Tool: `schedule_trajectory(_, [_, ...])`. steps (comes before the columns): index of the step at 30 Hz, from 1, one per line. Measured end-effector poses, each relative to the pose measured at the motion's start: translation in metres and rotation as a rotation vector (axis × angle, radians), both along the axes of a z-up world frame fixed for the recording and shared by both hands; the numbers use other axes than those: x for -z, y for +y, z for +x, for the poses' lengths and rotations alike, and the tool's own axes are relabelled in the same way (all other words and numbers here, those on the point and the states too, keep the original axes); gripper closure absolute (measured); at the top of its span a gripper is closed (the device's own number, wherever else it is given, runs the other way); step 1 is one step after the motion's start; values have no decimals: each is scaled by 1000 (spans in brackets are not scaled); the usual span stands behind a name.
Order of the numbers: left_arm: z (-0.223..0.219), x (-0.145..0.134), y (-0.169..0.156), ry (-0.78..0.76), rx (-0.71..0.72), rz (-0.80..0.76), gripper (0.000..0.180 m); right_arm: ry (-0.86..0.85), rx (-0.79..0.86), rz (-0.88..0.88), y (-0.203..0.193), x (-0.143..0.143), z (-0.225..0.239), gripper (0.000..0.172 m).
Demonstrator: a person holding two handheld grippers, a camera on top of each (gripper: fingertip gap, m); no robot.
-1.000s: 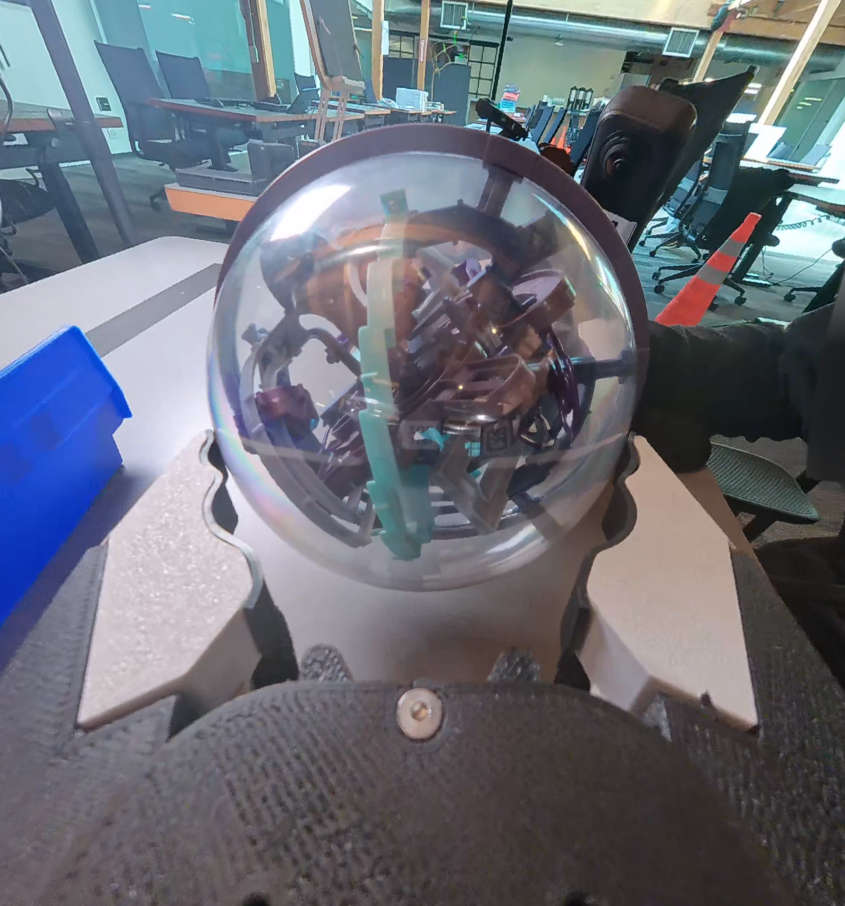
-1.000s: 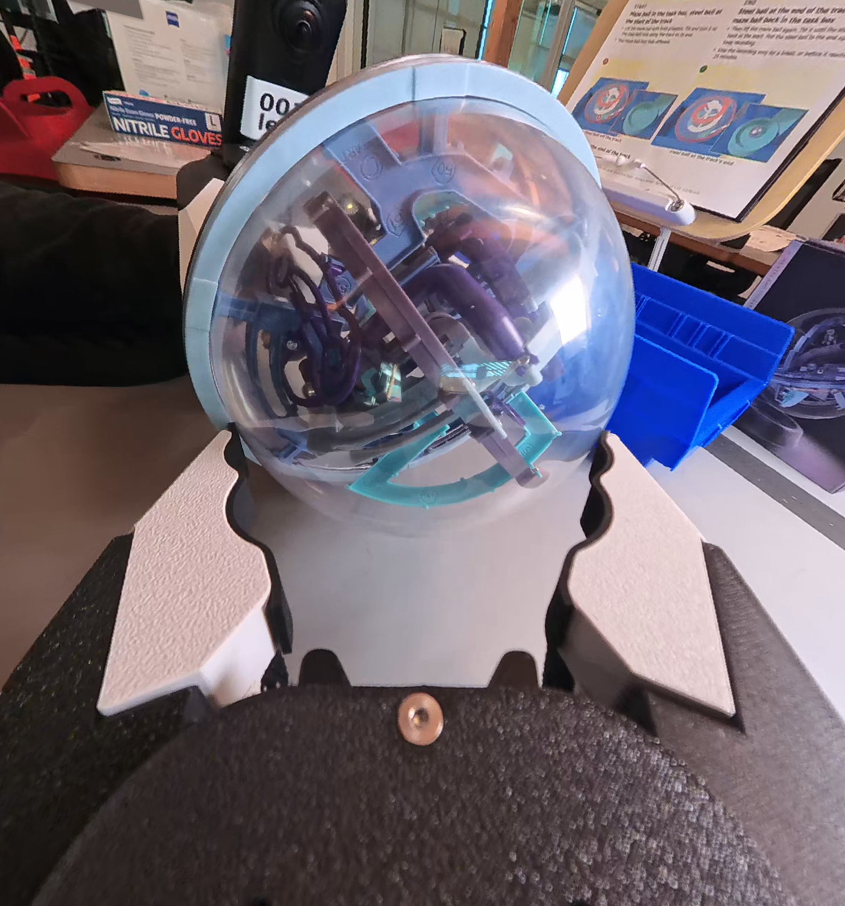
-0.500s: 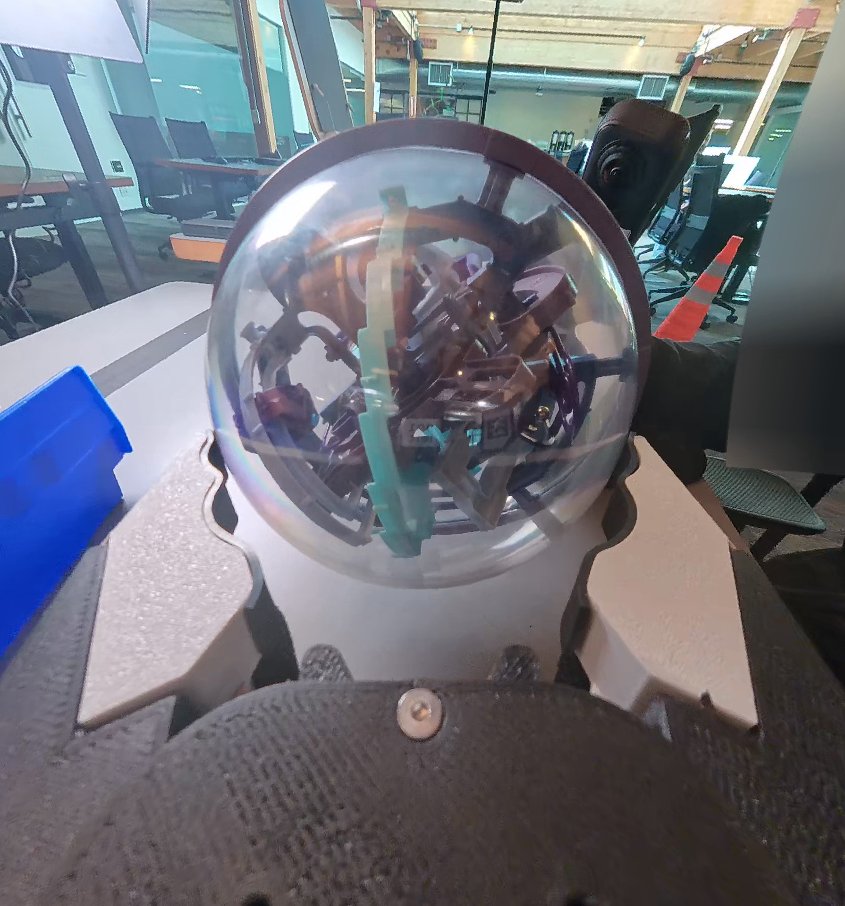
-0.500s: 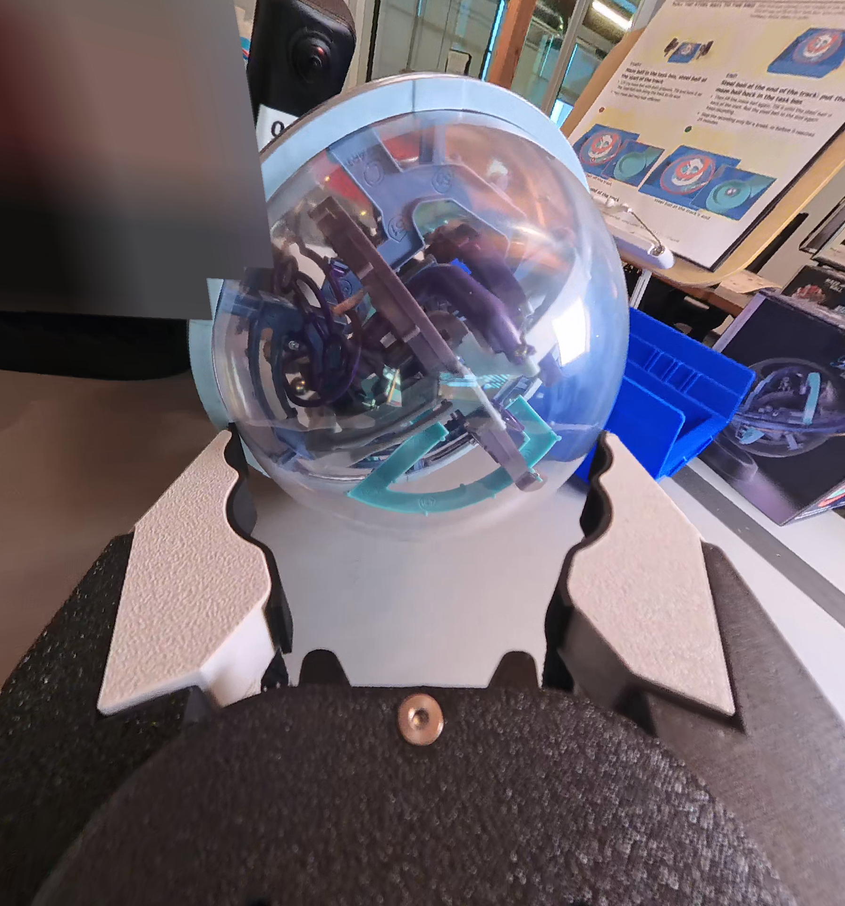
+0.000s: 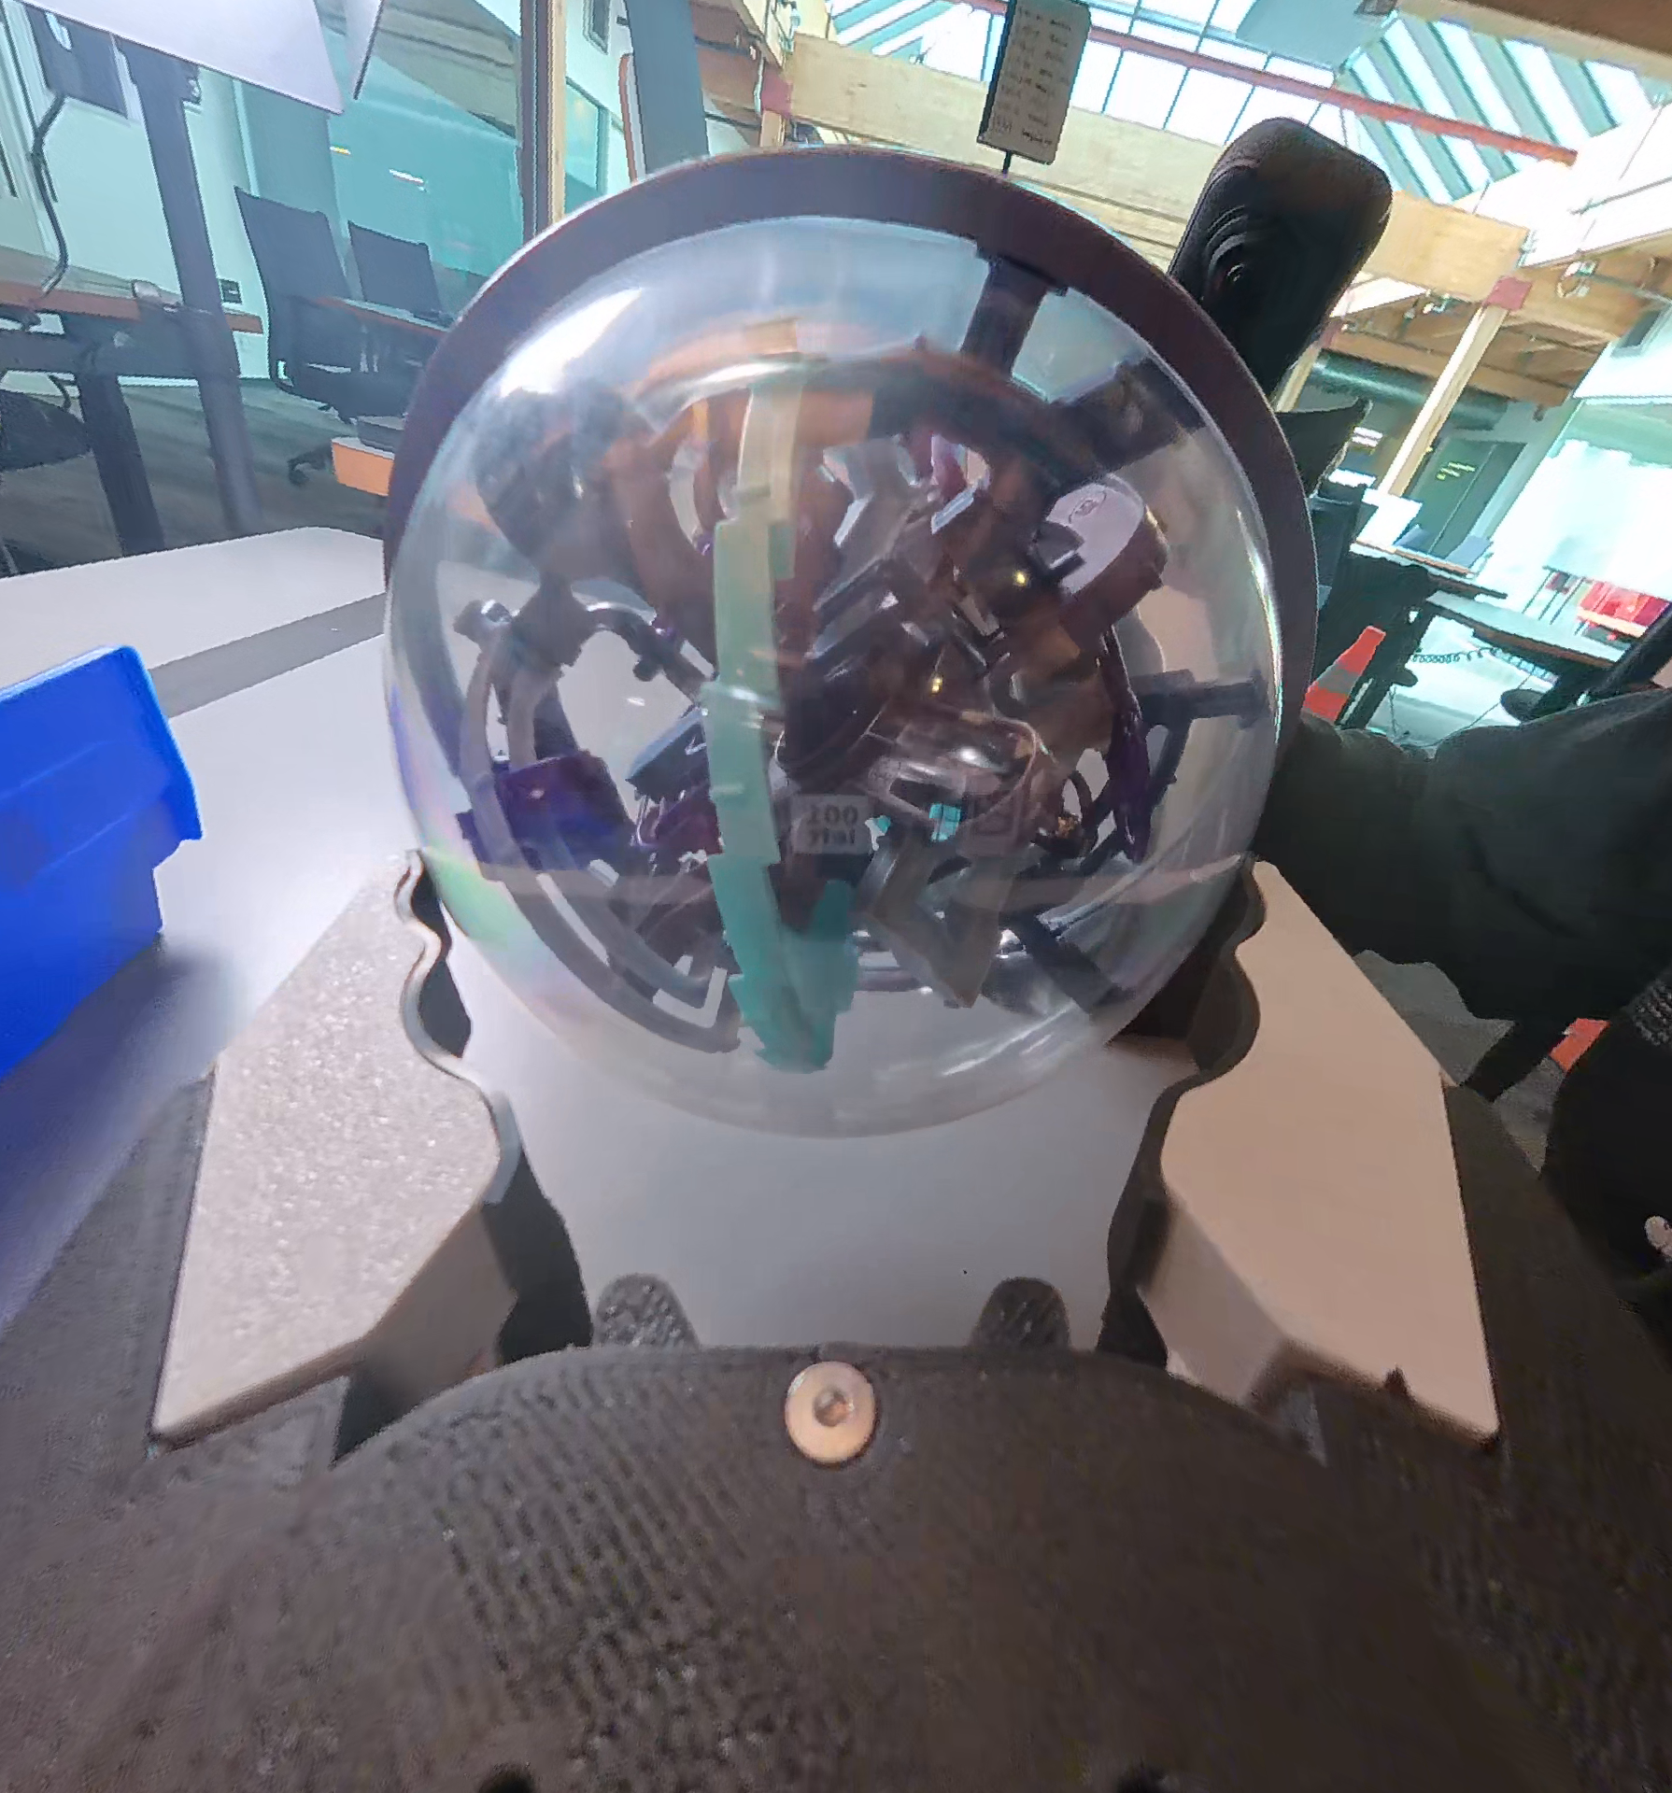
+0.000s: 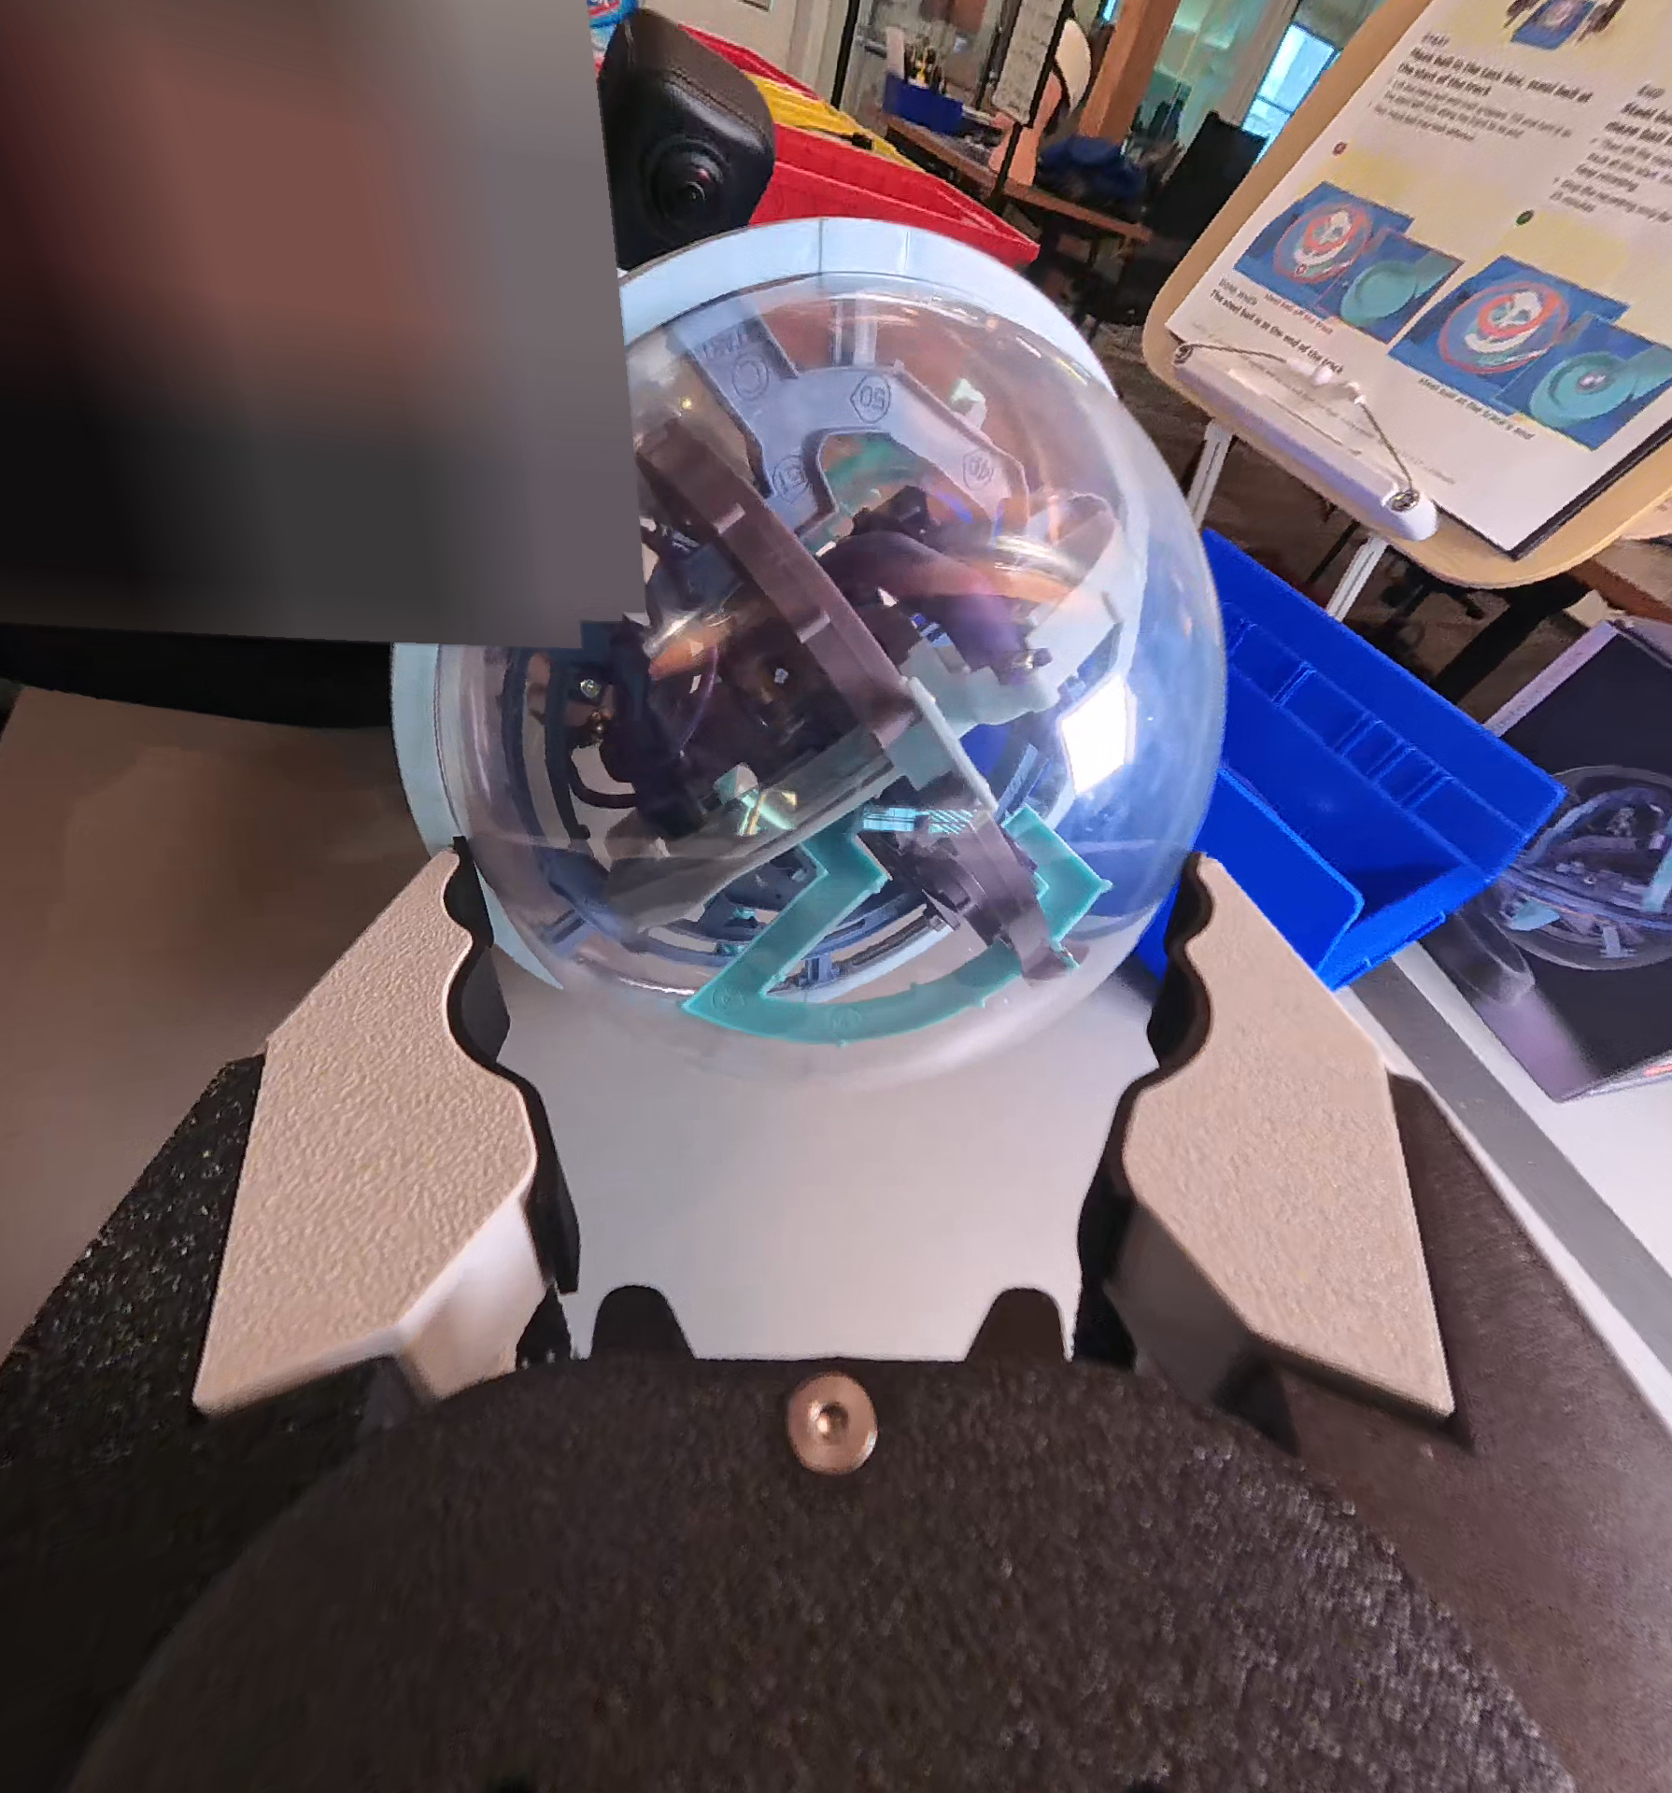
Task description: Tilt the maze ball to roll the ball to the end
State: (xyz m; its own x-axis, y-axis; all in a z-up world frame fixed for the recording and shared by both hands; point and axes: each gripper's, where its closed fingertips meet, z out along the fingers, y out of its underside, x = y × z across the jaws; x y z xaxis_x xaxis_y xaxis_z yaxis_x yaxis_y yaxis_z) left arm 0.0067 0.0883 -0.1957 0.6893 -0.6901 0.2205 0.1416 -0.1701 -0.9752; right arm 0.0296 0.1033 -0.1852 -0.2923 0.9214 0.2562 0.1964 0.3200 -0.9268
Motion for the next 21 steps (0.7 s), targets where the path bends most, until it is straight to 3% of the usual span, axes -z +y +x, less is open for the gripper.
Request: schedule_trajectory(21, [-6,37,-7,-98,-11,-351,29,-210,13,-339,-4,46,-5,37])
